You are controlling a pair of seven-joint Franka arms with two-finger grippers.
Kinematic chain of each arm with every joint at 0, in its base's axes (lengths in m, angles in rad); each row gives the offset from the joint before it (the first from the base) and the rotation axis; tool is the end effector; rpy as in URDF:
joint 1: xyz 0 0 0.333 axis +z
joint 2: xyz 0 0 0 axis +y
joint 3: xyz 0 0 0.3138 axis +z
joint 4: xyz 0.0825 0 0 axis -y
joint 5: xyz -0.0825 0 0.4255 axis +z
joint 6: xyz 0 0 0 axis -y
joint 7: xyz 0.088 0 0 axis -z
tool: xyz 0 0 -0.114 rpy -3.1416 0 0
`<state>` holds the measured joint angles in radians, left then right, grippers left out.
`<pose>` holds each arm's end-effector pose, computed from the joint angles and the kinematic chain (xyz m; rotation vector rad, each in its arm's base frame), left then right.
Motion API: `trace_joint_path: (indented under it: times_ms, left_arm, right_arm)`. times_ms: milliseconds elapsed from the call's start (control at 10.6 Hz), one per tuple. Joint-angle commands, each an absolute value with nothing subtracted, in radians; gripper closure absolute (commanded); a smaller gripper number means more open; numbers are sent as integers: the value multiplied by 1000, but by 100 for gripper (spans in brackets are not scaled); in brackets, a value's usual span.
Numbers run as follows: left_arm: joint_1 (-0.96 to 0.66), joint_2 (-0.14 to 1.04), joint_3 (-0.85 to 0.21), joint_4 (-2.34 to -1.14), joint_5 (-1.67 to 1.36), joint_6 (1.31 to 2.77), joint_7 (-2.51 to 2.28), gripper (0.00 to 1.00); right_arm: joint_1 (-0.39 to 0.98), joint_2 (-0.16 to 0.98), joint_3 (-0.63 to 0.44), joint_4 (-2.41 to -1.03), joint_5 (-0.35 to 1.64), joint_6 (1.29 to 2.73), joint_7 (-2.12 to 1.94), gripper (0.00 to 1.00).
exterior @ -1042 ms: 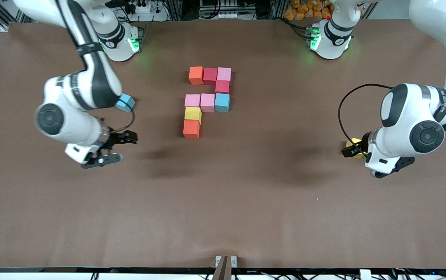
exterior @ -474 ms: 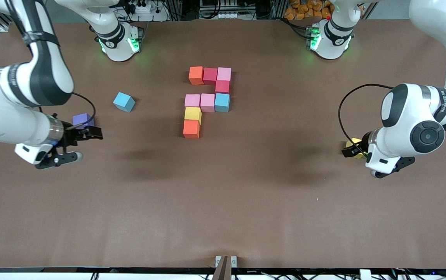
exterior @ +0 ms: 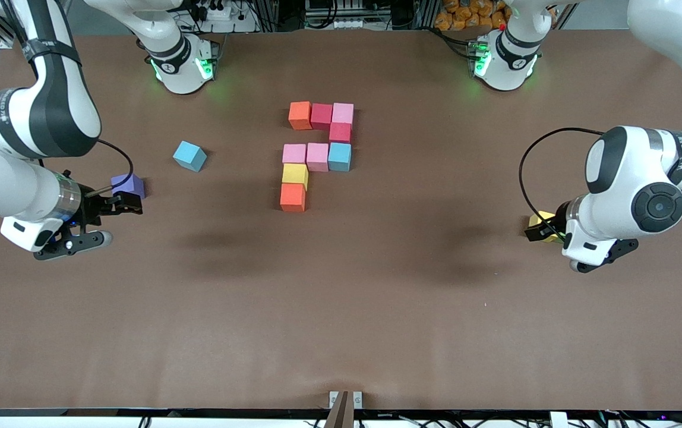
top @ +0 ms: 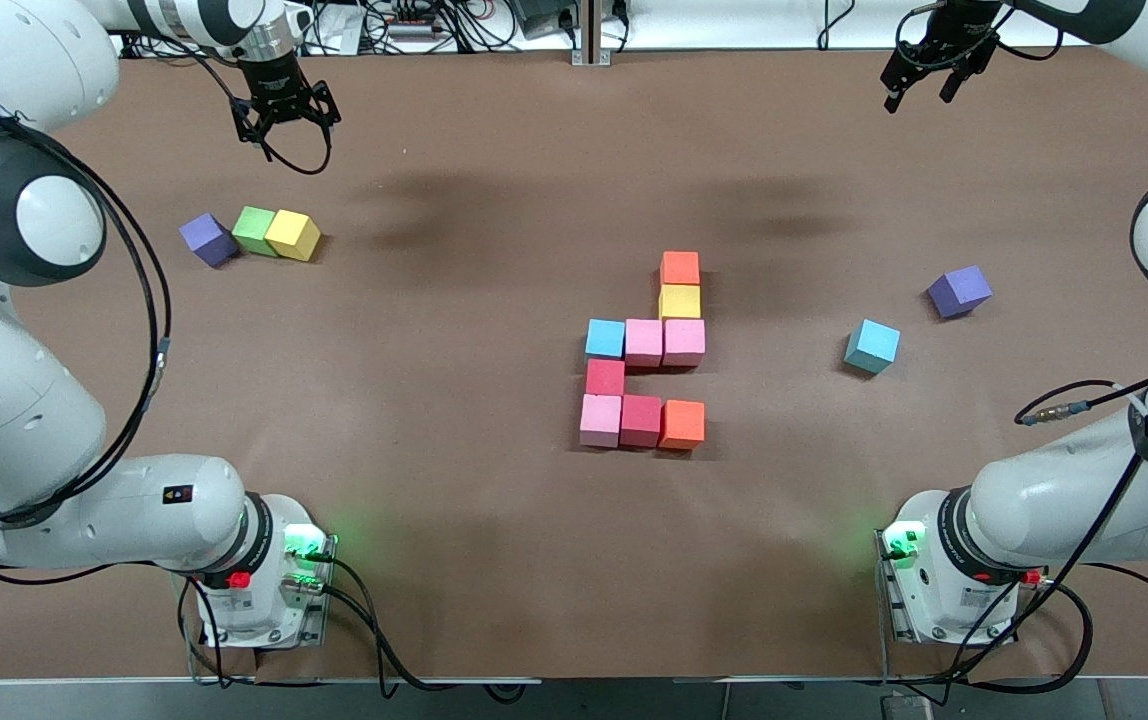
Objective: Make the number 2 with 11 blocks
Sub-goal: 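Lower the right gripper over purple while the left gripper lowers over yellow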
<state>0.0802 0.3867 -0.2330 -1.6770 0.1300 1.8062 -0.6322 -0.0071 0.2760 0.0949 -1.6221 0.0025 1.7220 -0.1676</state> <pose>0.6605 -0.0783 0.3371 -2.9278 -0.6535 0.3229 0.6587 0.0534 0.4269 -3.0697 -0.3912 0.2693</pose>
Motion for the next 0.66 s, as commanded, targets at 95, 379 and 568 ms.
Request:
trace_joint_path:
  times_ms: [95,379,568]
  left_arm:
    - [86,367,-229,-1671,130,1807,-647,0]
    - [87,365,-222,-1661,133,1801,-644,0]
    - [87,365,-222,-1649,162,1792,-644,0]
  right_arm:
    - [-25,273,117,-1611,-29,1706,-169,0]
    - [-34,273,129,-1609,-50,1706,-167,0]
    - [-122,272,253,-1609,-96,1704,-160,0]
